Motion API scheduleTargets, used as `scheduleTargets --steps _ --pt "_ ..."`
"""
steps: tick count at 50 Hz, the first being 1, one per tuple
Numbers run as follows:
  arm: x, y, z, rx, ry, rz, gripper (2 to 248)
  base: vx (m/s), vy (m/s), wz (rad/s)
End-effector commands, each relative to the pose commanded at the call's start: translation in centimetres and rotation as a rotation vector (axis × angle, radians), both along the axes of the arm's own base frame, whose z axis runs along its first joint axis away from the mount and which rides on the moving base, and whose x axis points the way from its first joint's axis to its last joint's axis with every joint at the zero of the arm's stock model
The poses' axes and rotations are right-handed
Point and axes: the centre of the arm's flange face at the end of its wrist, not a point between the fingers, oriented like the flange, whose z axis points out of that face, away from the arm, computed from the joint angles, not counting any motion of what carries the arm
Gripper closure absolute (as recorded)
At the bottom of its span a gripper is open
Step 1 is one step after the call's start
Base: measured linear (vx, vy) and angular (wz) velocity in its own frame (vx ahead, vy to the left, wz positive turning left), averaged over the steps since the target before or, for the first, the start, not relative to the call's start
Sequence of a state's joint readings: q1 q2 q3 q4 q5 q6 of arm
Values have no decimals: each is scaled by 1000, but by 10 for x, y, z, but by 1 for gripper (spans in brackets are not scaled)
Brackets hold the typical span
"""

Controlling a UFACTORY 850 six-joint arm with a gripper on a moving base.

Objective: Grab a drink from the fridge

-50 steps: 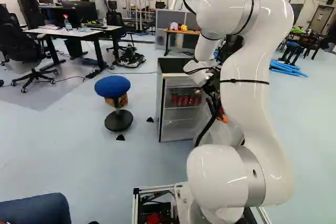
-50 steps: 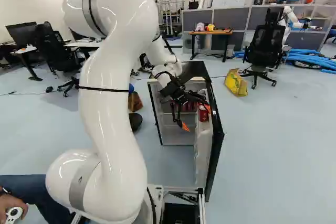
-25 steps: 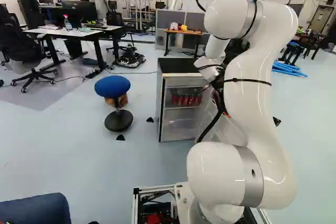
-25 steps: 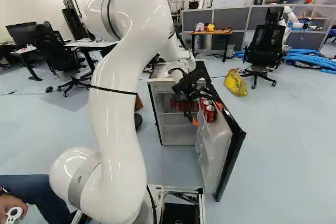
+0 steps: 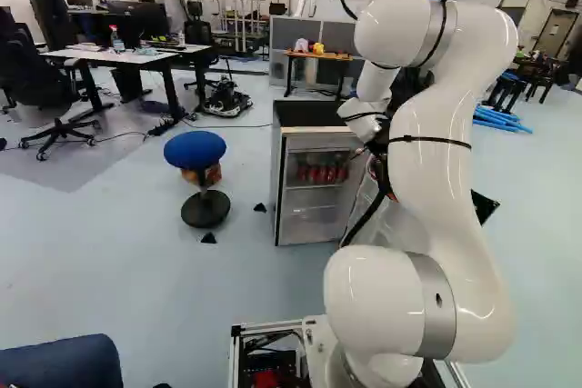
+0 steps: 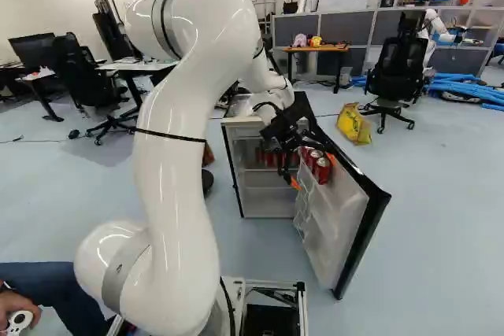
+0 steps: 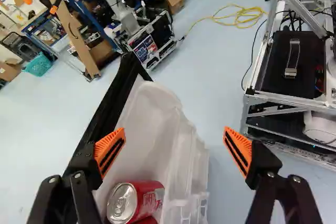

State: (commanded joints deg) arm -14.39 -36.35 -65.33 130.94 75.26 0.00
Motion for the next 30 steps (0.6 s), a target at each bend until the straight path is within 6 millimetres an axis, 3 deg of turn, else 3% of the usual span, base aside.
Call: scheduleTargets --steps 30 --pt "-33 52 -2 -107 132 394 3 0 0 0"
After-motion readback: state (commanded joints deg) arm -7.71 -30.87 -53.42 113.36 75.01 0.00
